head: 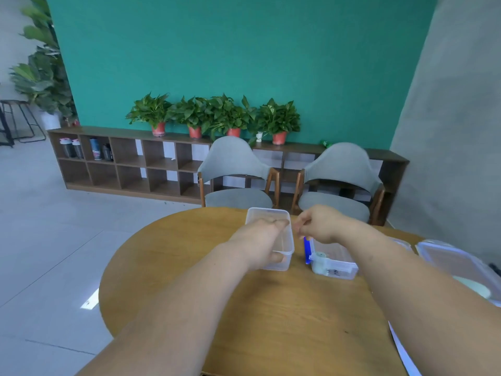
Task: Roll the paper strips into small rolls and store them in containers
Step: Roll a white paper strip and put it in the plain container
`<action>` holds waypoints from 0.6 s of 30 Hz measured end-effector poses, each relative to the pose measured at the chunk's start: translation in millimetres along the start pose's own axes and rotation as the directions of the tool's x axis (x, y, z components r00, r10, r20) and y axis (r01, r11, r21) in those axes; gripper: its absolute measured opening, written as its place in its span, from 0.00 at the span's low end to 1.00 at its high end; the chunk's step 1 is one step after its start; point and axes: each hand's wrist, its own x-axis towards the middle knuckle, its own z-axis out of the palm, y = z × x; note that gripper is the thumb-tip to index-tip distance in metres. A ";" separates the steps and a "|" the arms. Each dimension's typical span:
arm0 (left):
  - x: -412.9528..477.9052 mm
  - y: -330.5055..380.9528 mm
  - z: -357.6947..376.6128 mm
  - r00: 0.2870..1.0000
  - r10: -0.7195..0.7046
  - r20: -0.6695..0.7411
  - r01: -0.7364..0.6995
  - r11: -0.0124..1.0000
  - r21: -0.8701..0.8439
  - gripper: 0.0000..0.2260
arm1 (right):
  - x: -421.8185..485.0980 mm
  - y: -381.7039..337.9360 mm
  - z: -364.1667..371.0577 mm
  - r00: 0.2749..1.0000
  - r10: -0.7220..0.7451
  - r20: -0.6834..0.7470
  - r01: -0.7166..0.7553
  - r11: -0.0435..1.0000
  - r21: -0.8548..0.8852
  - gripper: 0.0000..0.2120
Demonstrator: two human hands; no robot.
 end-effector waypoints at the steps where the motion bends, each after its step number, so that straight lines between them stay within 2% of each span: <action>1: -0.4 8.2 0.5 1.000 0.003 0.007 -0.003 1.000 -0.006 0.34 | -8.2 5.0 -4.3 1.000 0.008 -0.009 -0.008 1.000 -0.001 0.08; 6: 0.9 49.7 6.6 0.997 0.069 0.020 -0.069 0.997 -0.018 0.31 | -46.2 36.8 -21.4 0.997 0.070 -0.036 -0.070 0.998 0.005 0.12; 9: 3.3 75.1 12.2 0.992 0.121 0.018 -0.121 0.992 -0.039 0.34 | -69.8 58.6 -27.8 0.992 0.105 -0.066 -0.104 0.994 0.018 0.11; 14: 9.0 115.9 29.1 0.979 0.198 0.038 -0.197 0.980 -0.021 0.30 | -101.2 100.2 -32.6 0.978 0.184 -0.102 -0.179 0.982 0.053 0.11; 18: 10.8 144.1 40.1 0.968 0.245 0.062 -0.245 0.970 -0.003 0.33 | -122.1 128.6 -33.8 0.960 0.252 -0.120 -0.244 0.967 0.080 0.10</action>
